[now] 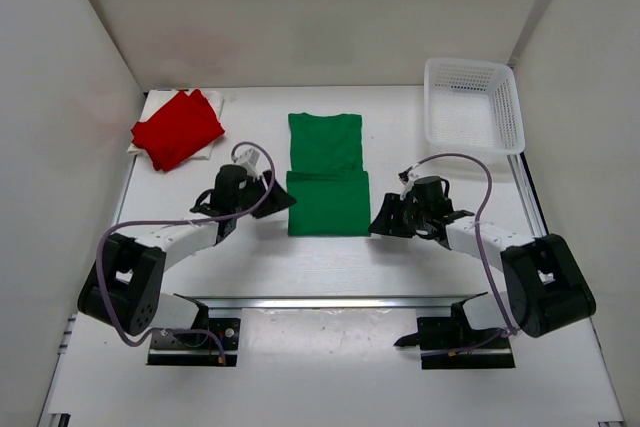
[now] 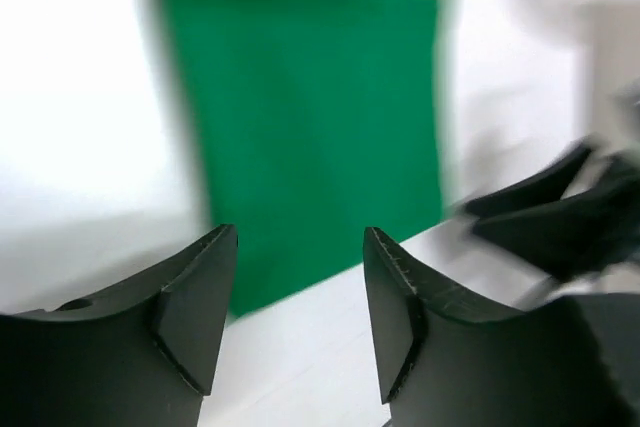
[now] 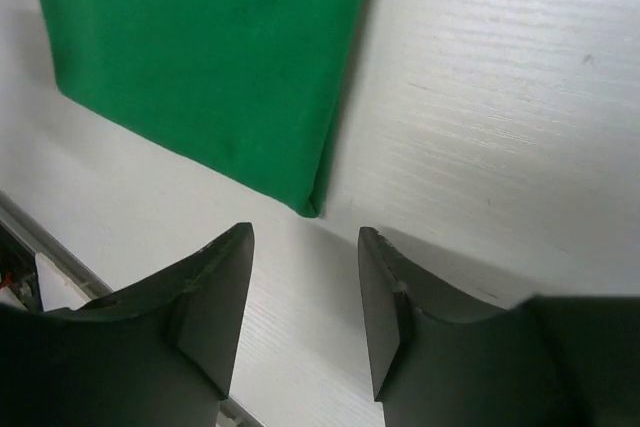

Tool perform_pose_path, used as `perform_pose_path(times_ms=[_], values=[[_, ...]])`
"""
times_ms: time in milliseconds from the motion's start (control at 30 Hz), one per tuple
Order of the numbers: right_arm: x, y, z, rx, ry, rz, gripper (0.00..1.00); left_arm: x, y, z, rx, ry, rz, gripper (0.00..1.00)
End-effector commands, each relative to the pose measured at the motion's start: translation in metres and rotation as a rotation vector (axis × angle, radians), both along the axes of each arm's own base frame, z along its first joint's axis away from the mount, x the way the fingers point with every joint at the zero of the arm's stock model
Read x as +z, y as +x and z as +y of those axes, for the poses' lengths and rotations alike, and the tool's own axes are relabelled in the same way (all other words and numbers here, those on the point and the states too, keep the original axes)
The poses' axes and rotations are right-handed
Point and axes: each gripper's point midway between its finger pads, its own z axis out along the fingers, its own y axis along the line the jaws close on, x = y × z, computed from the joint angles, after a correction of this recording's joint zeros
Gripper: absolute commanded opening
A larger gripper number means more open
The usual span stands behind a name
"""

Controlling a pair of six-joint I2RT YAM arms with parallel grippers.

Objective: Fold and stack the t-shirts
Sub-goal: Grab one side of the 2/3 rectangular tshirt with both arms, then fold the long partially folded tshirt into a neat square

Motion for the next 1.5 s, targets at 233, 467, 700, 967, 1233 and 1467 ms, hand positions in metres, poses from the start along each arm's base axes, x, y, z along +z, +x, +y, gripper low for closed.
perform_pose_path(times_ms=[233,467,700,967,1233,1467], values=[[-0.019,0.015,0.014,0.017,0.035,0.025,0.33,-0.104,-0.081,0.013,-0.101,0.244,0.268,0.65],[-0.022,0.017,0.017,0.011,0.034,0.045,0.02,-0.113,-0.084,-0.001,-0.131,0.206,0.300,0.19],[-0.011,-0.022,0.018,0.037,0.024,0.033,0.01,-0.087,-0.099,0.011,-0.121,0.222,0.269,0.00],[-0.002,-0.130,0.030,0.115,0.007,0.106,0.00,-0.038,-0.183,0.012,-0.230,0.059,0.311,0.00],[0.122,-0.034,0.033,0.093,0.097,-0.159,0.00,0.085,-0.088,-0.007,-0.142,-0.070,0.035,0.00],[0.138,0.108,0.019,-0.004,0.118,-0.156,0.00,0.086,0.055,-0.016,0.015,-0.038,0.013,0.00]])
